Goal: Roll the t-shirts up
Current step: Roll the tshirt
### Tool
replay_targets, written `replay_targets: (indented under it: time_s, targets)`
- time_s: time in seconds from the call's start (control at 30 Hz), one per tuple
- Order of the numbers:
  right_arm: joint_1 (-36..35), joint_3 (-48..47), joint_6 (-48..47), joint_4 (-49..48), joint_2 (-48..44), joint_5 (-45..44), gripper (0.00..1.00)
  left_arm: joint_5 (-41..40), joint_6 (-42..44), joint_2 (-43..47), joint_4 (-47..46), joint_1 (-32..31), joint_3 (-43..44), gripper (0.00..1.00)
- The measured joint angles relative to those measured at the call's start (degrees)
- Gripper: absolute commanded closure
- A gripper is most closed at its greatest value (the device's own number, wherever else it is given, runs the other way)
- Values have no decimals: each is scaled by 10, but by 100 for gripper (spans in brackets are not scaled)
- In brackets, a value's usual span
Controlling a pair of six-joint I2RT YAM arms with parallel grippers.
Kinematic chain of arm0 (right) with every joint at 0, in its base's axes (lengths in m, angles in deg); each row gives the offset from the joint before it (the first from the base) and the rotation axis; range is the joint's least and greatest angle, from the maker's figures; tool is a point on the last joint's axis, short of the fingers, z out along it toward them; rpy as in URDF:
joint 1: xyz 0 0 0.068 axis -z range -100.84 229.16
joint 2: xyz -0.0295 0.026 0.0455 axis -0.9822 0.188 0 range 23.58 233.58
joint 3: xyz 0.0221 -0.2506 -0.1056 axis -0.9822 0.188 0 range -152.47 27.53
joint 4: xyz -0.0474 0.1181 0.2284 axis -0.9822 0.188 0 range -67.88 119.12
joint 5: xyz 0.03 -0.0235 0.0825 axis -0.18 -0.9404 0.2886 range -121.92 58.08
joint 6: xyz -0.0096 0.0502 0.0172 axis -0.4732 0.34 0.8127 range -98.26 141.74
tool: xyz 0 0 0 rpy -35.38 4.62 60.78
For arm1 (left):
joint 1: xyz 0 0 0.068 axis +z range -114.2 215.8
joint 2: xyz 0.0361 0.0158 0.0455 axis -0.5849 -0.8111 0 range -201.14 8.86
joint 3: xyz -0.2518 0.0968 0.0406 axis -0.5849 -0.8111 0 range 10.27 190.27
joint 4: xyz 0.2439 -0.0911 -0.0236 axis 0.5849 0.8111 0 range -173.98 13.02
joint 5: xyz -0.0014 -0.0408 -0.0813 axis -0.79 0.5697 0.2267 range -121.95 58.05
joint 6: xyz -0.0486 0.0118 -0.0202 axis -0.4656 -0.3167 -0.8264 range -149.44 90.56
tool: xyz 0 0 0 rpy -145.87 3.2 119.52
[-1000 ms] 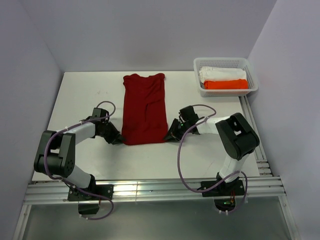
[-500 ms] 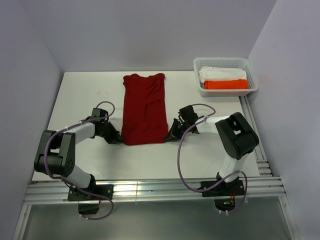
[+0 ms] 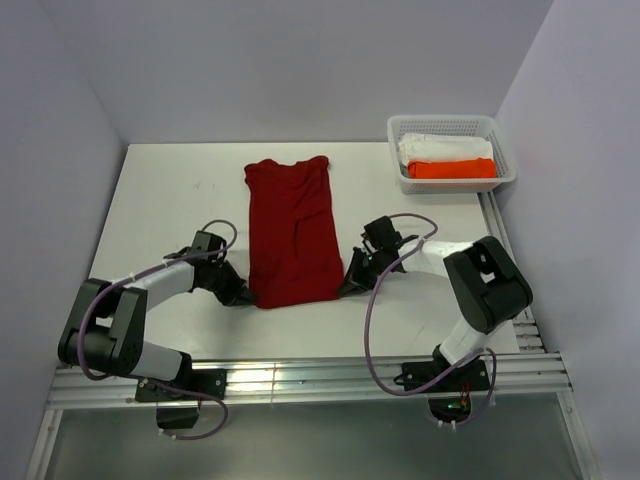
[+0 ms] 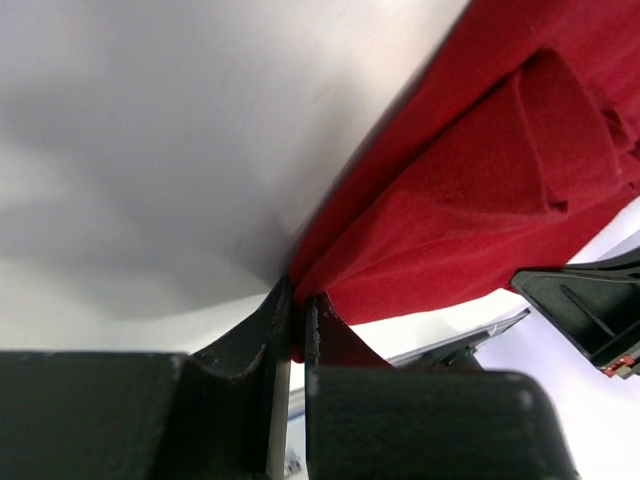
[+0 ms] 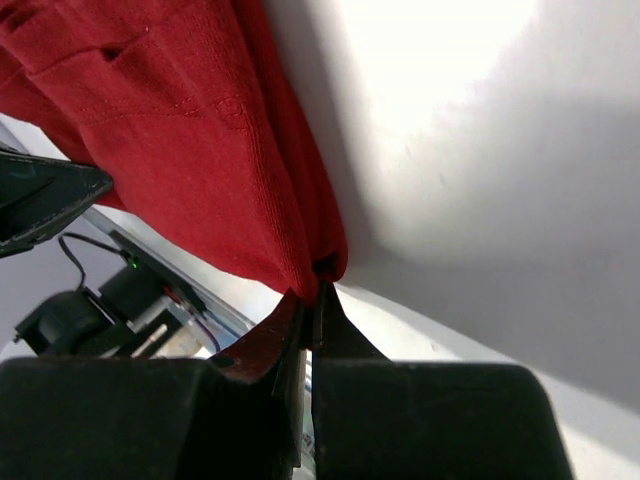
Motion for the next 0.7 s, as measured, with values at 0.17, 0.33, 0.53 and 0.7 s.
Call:
replay_targets:
  time_s: [0.17, 0.33, 0.53, 0.7]
  targets:
    - [0, -8, -24, 70, -22, 3, 100, -4, -25, 38, 61, -12, -10, 100]
    - [-1, -64, -46, 144, -26, 0, 100, 1, -48, 44, 104, -13, 4, 100]
    - [-1, -158, -72, 213, -14, -7, 100, -2, -53, 11, 165, -8, 88, 100]
    - [0, -221, -89, 253, 25, -10, 100, 4, -55, 4, 188, 22, 129, 100]
